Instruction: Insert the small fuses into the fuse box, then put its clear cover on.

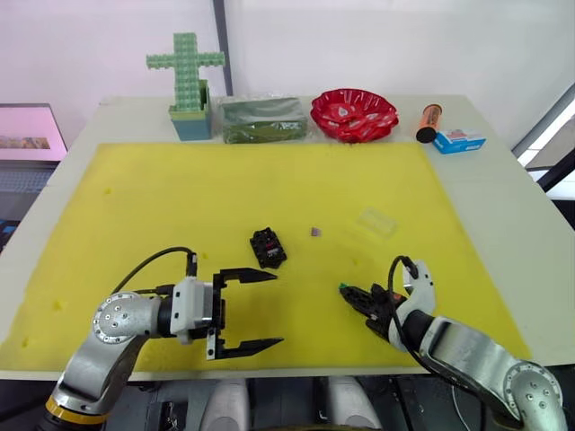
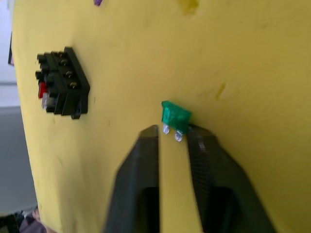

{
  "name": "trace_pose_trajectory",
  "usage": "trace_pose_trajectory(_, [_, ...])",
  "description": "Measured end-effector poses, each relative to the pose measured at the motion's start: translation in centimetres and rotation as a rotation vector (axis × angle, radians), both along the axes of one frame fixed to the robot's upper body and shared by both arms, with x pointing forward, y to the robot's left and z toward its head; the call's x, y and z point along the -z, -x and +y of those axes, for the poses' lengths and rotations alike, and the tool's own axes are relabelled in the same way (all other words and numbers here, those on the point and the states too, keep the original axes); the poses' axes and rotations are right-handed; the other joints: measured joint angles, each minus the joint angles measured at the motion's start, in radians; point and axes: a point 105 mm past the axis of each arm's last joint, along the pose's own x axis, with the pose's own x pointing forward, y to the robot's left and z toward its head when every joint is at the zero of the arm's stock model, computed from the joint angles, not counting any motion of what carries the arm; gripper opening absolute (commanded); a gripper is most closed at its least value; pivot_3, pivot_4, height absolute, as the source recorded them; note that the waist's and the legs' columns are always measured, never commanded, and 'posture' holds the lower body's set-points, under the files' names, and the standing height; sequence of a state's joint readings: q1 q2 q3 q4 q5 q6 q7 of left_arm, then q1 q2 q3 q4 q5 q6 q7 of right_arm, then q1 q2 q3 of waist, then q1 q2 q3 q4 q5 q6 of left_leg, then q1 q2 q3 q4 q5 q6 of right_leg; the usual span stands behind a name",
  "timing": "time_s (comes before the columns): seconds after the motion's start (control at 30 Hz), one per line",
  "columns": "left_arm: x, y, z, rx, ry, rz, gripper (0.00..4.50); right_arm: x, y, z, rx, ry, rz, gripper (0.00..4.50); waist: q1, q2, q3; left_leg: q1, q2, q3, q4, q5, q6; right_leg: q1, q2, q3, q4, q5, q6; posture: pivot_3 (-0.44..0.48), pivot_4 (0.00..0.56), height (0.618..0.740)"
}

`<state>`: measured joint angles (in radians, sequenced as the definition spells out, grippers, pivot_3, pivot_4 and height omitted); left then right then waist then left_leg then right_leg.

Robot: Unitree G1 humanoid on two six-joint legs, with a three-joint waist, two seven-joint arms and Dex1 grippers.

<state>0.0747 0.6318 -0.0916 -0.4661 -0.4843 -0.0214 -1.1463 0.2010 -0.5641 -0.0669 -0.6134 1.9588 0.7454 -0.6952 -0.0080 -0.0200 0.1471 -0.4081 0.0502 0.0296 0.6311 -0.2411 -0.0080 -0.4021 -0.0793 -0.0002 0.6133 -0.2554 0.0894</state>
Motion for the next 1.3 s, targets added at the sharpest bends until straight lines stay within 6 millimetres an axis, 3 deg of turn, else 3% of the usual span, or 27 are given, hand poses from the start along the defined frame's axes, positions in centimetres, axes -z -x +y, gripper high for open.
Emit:
trace_pose_trajectory(0.13, [-0.1,-0.1,-0.1,-0.002,0.002,0.001,4.5,-0.2,1.2,-1.4,-0.186,0.038,-0.044,3.36,0.003,0.0,0.0,0.0,0.0,0.0,0.001,0.0,0.0,0.002,-0.001,0.0,-0.001,0.0,0.0,0.0,0.15,0.74])
trace_pose_trajectory(0.3, [-0.1,-0.1,-0.1,0.002,0.003,0.0,4.5,-1.8,2.0,-5.8,-0.488,0.094,0.029,3.36,0.019,0.001,-0.001,0.002,-0.002,0.002,0.002,0.0,0.0,0.004,-0.003,0.001,-0.003,0.0,0.0,0.0,0.15,0.74])
trace_pose_trajectory(0.47, [0.1,-0.1,-0.3,0.015,0.009,-0.002,4.5,-6.3,-0.9,-5.4,-0.67,0.082,-0.128,3.36,0.02,0.002,0.0,0.0,-0.002,0.002,0.001,0.0,0.0,0.0,0.0,0.0,-0.002,0.0,0.0,0.0,0.15,0.74])
trace_pose_trajectory(0.57, [0.1,-0.2,-0.3,0.014,0.008,-0.002,4.5,-6.3,-1.7,-5.0,-0.722,0.045,-0.127,3.36,0.024,0.001,-0.001,-0.001,-0.002,0.002,0.0,0.0,0.0,-0.002,0.001,-0.001,-0.002,0.0,0.001,0.0,0.15,0.74])
trace_pose_trajectory(0.73, [0.1,-0.4,-0.3,0.016,0.005,-0.01,4.5,-4.8,-3.5,-4.4,-0.744,0.019,-0.079,2.12,0.022,0.001,0.0,-0.002,-0.002,0.003,0.001,0.0,0.0,-0.002,0.001,0.0,-0.001,0.0,0.001,0.0,0.15,0.74])
trace_pose_trajectory(0.93, [0.1,-0.4,-0.3,0.015,-0.001,-0.011,4.5,-4.1,-3.3,-3.6,-0.793,0.009,-0.047,2.12,0.022,0.001,0.0,-0.002,-0.002,0.002,0.001,0.0,0.0,-0.002,0.001,0.0,-0.001,0.0,0.001,0.0,0.15,0.74])
trace_pose_trajectory(1.03, [0.1,-0.4,-0.3,0.015,-0.001,-0.011,4.5,-3.9,-3.2,-3.7,-0.797,0.005,-0.035,1.56,0.021,0.001,0.0,-0.002,-0.002,0.003,0.001,0.0,0.0,-0.002,0.001,0.0,-0.001,0.0,0.001,0.0,0.15,0.74])
trace_pose_trajectory(1.13, [0.1,-0.4,-0.3,0.016,-0.001,-0.011,4.5,-3.6,-3.1,-3.7,-0.793,0.005,-0.025,0.58,0.022,0.001,0.0,-0.002,-0.002,0.003,0.001,0.0,0.0,-0.002,0.001,0.0,-0.001,0.0,0.001,0.0,0.15,0.74])
trace_pose_trajectory(1.3, [0.1,-0.4,-0.4,0.017,-0.002,-0.011,4.5,-3.1,-3.2,-3.5,-0.787,0.007,-0.019,0.58,0.021,0.001,0.0,-0.002,-0.002,0.003,0.001,0.0,0.0,-0.002,0.001,0.0,-0.001,0.0,0.001,0.0,0.15,0.74])
